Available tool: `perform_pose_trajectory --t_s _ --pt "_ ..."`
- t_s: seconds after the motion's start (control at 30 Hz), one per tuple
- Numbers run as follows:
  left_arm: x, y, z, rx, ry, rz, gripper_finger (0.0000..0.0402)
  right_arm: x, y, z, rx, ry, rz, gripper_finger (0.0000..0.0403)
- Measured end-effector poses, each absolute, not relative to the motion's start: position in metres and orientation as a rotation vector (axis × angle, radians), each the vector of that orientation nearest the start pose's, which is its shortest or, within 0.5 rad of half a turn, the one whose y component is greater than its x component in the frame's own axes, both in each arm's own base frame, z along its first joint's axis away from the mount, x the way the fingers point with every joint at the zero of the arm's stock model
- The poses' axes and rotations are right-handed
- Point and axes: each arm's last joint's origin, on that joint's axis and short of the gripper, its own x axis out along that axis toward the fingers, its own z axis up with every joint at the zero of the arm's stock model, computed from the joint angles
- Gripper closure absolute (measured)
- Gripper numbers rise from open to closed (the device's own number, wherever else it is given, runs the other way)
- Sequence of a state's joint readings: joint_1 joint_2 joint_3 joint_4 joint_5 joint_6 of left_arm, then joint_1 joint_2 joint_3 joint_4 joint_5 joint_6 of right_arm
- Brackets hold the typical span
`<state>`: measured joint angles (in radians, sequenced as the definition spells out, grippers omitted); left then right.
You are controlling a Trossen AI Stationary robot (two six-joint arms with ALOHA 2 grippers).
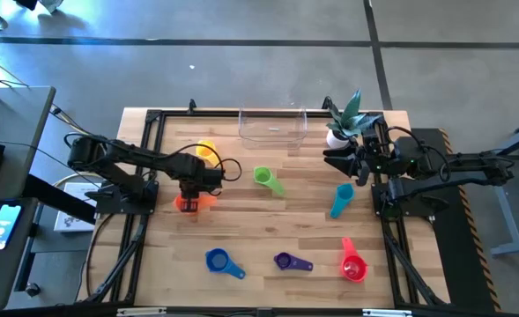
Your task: Nest measuring cups in basket
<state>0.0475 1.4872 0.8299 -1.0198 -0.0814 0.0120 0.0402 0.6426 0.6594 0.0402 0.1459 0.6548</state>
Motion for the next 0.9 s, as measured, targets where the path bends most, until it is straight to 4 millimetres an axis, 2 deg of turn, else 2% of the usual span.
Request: perform_pose_trajectory --t_s 0.13,0.27,0.4,0.7,0.9 --pt "0.219 0.013 0.169 0.032 1.669 0.082 0.0394 0.149 0.002 0.331 0.659 -0.090 -0.083 0.0226" --pt "0.220 0.011 0.169 -0.009 1.658 0.058 0.0393 0.149 0.002 0.331 0.659 -0.089 -0.084 0.0226" --pt "0.229 0.010 0.178 -0.102 1.613 0.058 0.0398 0.149 0.002 0.331 0.659 -0.089 -0.083 0.0226" --pt "0.265 0.006 0.227 -0.320 1.358 0.212 0.0398 0.149 0.001 0.331 0.660 -0.100 -0.116 0.0226" --pt "0.287 -0.002 0.255 -0.403 1.155 0.209 0.0398 0.148 -0.001 0.331 0.660 -0.120 -0.173 0.0226"
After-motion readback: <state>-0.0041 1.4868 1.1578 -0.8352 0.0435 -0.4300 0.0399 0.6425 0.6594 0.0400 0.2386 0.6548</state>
